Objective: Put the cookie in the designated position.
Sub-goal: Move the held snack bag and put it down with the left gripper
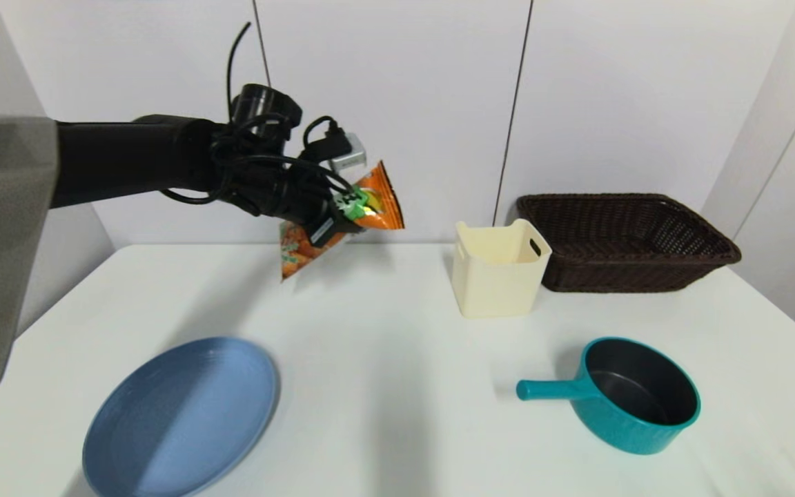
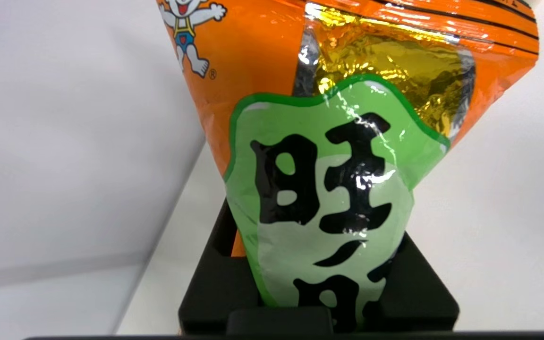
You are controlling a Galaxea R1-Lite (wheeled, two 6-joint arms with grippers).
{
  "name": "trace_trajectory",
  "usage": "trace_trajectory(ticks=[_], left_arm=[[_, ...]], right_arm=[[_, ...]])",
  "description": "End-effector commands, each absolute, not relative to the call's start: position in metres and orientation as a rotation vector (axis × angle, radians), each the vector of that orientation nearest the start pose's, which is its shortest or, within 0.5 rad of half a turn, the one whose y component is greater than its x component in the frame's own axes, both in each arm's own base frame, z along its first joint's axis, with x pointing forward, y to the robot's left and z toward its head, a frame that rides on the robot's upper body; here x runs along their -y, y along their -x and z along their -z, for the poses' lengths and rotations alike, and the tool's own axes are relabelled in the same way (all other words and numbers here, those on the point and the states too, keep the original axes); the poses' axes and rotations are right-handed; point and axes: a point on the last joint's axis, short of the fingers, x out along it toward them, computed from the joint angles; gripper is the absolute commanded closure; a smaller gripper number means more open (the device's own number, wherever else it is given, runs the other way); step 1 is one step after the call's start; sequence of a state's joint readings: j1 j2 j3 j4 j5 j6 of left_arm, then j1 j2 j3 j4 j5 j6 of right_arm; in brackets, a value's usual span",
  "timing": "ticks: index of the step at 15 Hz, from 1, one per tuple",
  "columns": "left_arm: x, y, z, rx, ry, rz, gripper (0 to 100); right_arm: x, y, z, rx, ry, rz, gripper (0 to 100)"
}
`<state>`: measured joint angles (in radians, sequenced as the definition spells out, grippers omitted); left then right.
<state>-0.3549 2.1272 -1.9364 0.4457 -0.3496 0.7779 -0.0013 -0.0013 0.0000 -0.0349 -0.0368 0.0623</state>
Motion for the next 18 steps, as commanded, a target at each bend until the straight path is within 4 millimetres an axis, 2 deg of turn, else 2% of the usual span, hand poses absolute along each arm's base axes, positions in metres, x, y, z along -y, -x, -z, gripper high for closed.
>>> trace_trajectory(ticks=[1, 3, 5, 8, 13, 14, 18], left_arm=[[0.078, -0.377, -0.251, -0.435, -0.825, 0.826, 100], [0.048, -0.37, -0.245, -0.518, -0.862, 0.819, 100], [0.028, -0.359, -0.233, -0.618, -0.864, 0.846, 100], [0.024, -0.354, -0.222, -0.685, -0.852, 0.872, 100], [0.029, -0.356, -0.222, -0.674, -0.856, 0.881, 100], [0.029, -0.356, -0.223, -0.672, -0.857, 0.881, 0], [0.03, -0.351, -0.229, -0.657, -0.861, 0.877, 0]], right_arm=[[0.001, 0.022, -0.076, 0.026, -0.063, 0.038, 0], [0.001, 0.022, -0.076, 0.026, -0.063, 0.038, 0], [0.001, 0.022, -0.076, 0.026, -0.063, 0.038, 0], [0.001, 0.022, -0.076, 0.026, -0.063, 0.038, 0], [0.001, 0.022, -0.076, 0.026, -0.063, 0.038, 0], [0.001, 0.022, -0.076, 0.026, -0.063, 0.038, 0], [0.001, 0.022, -0.076, 0.026, -0.063, 0.038, 0]])
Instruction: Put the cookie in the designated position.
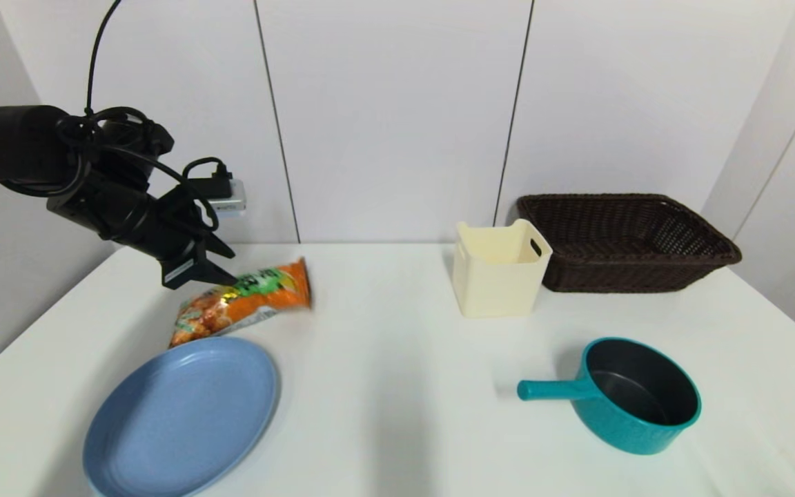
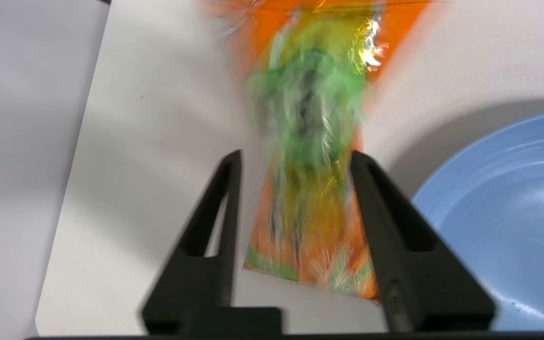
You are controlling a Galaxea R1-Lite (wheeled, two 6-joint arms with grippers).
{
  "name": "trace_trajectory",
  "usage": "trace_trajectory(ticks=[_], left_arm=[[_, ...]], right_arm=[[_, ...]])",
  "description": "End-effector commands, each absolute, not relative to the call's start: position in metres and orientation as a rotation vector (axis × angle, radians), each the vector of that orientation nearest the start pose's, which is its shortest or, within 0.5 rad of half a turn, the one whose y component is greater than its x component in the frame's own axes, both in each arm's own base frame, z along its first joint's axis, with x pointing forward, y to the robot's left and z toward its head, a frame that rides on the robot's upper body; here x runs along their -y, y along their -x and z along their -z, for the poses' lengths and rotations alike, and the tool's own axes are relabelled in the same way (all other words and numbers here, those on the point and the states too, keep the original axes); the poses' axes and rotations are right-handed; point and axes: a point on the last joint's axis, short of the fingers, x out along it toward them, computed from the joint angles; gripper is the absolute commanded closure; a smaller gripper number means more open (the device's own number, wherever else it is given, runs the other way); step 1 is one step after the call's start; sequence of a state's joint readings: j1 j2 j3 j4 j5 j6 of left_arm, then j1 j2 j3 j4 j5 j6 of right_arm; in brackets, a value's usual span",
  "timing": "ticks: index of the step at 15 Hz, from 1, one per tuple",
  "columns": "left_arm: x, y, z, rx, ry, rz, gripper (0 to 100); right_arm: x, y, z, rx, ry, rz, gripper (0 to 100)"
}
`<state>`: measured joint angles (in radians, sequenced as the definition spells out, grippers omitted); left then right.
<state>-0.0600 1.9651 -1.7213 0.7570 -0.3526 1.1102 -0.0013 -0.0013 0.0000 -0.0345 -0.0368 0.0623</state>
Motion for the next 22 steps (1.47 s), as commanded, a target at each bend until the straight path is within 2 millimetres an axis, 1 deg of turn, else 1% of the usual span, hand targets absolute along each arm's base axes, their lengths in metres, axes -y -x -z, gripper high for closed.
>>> trace_trajectory(ticks=[1, 2, 3, 4, 5, 6, 7, 8, 9, 12, 13, 14, 15, 16, 19, 20, 21, 22], left_arm=[[0.031, -0.346, -0.233, -0.653, -0.859, 0.874, 0], [0.031, -0.34, -0.239, -0.639, -0.862, 0.868, 0], [0.031, -0.329, -0.247, -0.634, -0.844, 0.856, 0], [0.032, -0.31, -0.253, -0.651, -0.784, 0.833, 0], [0.031, -0.285, -0.257, -0.678, -0.71, 0.802, 0], [0.028, -0.25, -0.261, -0.697, -0.612, 0.754, 0], [0.026, -0.223, -0.261, -0.687, -0.55, 0.708, 0], [0.023, -0.199, -0.26, -0.636, -0.513, 0.663, 0], [0.019, -0.174, -0.255, -0.57, -0.473, 0.607, 0], [0.009, -0.088, -0.238, -0.268, -0.321, 0.417, 0], [0.008, -0.058, -0.226, -0.157, -0.272, 0.353, 0], [0.006, -0.037, -0.216, -0.082, -0.251, 0.288, 0], [0.005, -0.019, -0.199, -0.034, -0.24, 0.213, 0], [0.004, -0.007, -0.181, 0.009, -0.227, 0.161, 0], [0.002, 0.015, -0.127, 0.119, -0.196, 0.05, 0], [0.002, 0.019, -0.103, 0.127, -0.198, 0.048, 0], [0.002, 0.023, -0.088, 0.127, -0.193, 0.054, 0], [0.001, 0.023, -0.078, 0.031, -0.176, 0.059, 0]], right_arm=[[0.001, 0.022, -0.076, 0.026, -0.063, 0.036, 0], [0.001, 0.022, -0.076, 0.026, -0.063, 0.038, 0], [0.001, 0.022, -0.076, 0.026, -0.063, 0.038, 0], [0.001, 0.022, -0.076, 0.026, -0.063, 0.036, 0], [0.001, 0.022, -0.076, 0.026, -0.063, 0.038, 0], [0.001, 0.022, -0.076, 0.026, -0.063, 0.036, 0], [0.001, 0.022, -0.076, 0.026, -0.063, 0.038, 0], [0.001, 0.022, -0.076, 0.026, -0.063, 0.038, 0], [0.001, 0.022, -0.076, 0.026, -0.063, 0.036, 0], [0.001, 0.022, -0.076, 0.026, -0.063, 0.036, 0], [0.001, 0.022, -0.076, 0.026, -0.063, 0.038, 0], [0.001, 0.022, -0.076, 0.026, -0.063, 0.038, 0], [0.001, 0.022, -0.076, 0.026, -0.063, 0.038, 0], [0.001, 0.022, -0.076, 0.026, -0.063, 0.038, 0], [0.001, 0.022, -0.076, 0.026, -0.063, 0.038, 0], [0.001, 0.022, -0.076, 0.026, -0.063, 0.038, 0], [0.001, 0.022, -0.076, 0.026, -0.063, 0.038, 0], [0.001, 0.022, -0.076, 0.026, -0.063, 0.038, 0]])
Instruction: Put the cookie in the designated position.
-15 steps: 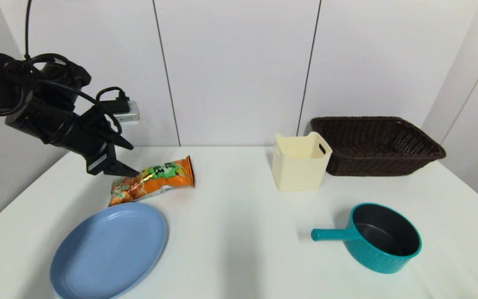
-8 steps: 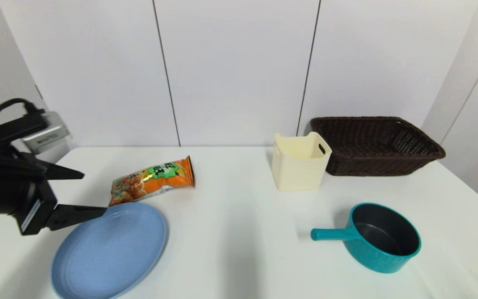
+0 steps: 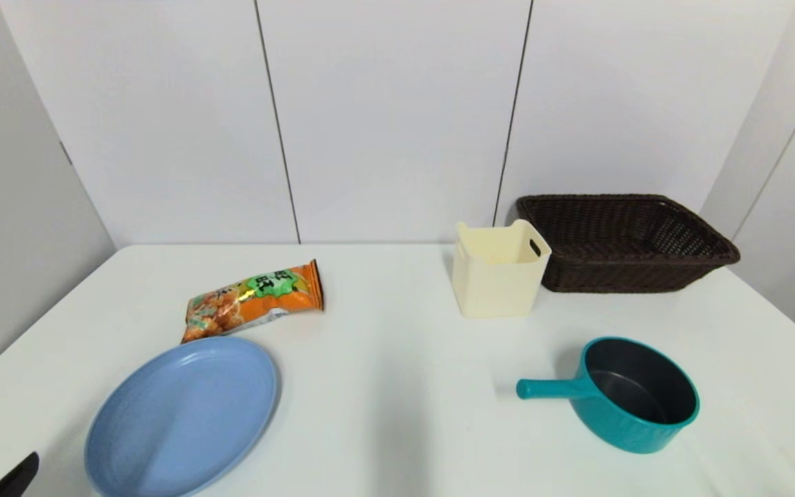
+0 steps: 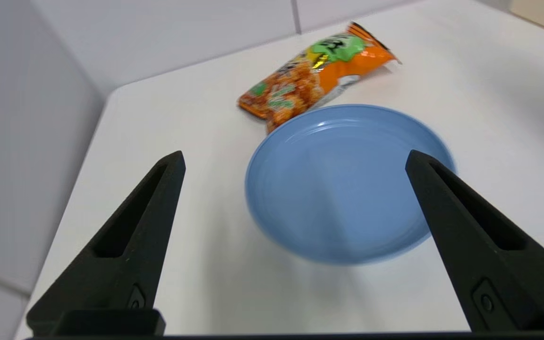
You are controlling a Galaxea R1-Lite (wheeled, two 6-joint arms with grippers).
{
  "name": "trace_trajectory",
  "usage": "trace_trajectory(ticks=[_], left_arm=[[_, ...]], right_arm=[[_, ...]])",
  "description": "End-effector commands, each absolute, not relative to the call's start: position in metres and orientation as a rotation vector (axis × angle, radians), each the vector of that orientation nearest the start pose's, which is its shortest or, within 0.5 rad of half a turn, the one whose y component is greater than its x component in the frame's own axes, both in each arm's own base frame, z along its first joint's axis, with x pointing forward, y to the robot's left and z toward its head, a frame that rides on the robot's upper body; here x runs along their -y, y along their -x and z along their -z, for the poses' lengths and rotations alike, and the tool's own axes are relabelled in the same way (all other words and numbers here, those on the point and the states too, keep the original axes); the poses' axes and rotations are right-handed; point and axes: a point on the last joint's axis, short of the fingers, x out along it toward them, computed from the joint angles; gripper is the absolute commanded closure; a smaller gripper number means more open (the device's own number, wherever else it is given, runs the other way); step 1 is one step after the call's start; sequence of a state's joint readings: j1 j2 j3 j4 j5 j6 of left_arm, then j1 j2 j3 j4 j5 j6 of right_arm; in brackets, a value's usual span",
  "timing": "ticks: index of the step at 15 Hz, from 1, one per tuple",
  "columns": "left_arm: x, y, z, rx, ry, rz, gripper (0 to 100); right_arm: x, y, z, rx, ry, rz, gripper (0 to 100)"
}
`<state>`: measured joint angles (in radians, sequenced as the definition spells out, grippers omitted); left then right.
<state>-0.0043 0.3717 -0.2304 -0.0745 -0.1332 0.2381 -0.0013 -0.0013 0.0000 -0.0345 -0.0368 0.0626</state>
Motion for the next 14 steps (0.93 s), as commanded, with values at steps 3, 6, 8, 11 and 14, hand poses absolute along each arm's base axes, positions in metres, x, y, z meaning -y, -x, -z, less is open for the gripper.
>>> trace_trajectory(ticks=[3, 6, 8, 11, 14], left_arm=[[0.0009, 0.0229, -0.0758, 0.006, -0.075, 0.038, 0], [0.0002, 0.0229, -0.0761, 0.008, -0.037, 0.006, 0], [0.0002, 0.0229, -0.0761, 0.008, -0.035, 0.004, 0], [0.0002, 0.0229, -0.0761, 0.008, -0.035, 0.004, 0], [0.0002, 0.0229, -0.0761, 0.008, -0.035, 0.004, 0]], right_arm=[[0.0008, 0.022, -0.0761, 0.026, -0.063, 0.038, 0], [0.0008, 0.022, -0.0761, 0.026, -0.063, 0.038, 0], [0.0008, 0.022, -0.0761, 0.026, -0.063, 0.036, 0], [0.0008, 0.022, -0.0761, 0.026, -0.063, 0.038, 0], [0.0008, 0.022, -0.0761, 0.026, -0.063, 0.038, 0]])
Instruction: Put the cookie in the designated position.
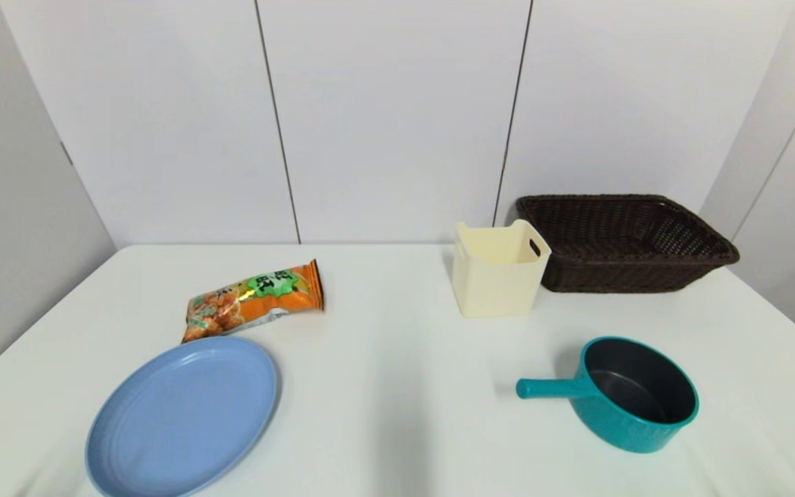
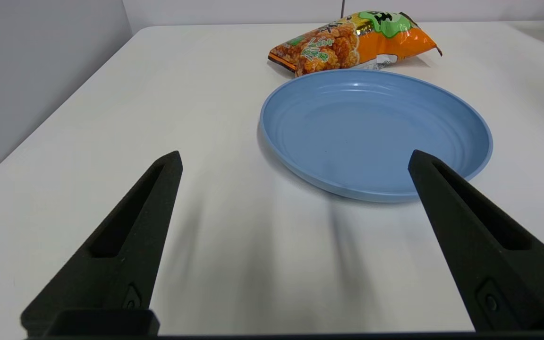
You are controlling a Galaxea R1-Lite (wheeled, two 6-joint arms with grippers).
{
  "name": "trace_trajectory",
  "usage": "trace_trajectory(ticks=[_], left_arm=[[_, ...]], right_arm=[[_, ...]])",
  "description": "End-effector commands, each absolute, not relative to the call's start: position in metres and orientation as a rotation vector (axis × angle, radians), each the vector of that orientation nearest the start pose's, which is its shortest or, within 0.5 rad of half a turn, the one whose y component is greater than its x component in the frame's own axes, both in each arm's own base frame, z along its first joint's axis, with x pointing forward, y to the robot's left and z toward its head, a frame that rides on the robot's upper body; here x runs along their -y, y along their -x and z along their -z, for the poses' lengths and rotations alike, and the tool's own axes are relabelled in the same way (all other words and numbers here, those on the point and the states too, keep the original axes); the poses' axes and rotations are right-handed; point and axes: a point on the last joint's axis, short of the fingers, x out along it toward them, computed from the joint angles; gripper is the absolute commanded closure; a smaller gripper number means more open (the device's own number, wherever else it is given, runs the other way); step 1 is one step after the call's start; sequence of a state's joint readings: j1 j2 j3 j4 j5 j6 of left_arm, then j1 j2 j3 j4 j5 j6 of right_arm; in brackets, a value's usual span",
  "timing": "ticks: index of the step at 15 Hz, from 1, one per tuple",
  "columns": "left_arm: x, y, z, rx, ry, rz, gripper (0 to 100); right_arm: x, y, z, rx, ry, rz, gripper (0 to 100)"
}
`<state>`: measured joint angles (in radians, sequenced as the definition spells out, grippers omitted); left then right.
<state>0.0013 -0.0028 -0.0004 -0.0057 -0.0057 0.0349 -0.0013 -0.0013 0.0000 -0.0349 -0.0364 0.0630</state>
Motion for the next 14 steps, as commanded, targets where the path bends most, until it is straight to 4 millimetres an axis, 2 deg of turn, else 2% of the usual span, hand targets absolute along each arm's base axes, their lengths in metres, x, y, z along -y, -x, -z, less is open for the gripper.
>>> trace_trajectory(ticks=[1, 14], left_arm=[[0.0002, 0.0229, -0.0761, 0.008, -0.035, 0.006, 0], [0.0002, 0.0229, -0.0761, 0.008, -0.035, 0.004, 0]], right_arm=[[0.0008, 0.0223, -0.076, 0.02, -0.059, 0.039, 0], [0.0008, 0.022, -0.0761, 0.026, -0.068, 0.038, 0]])
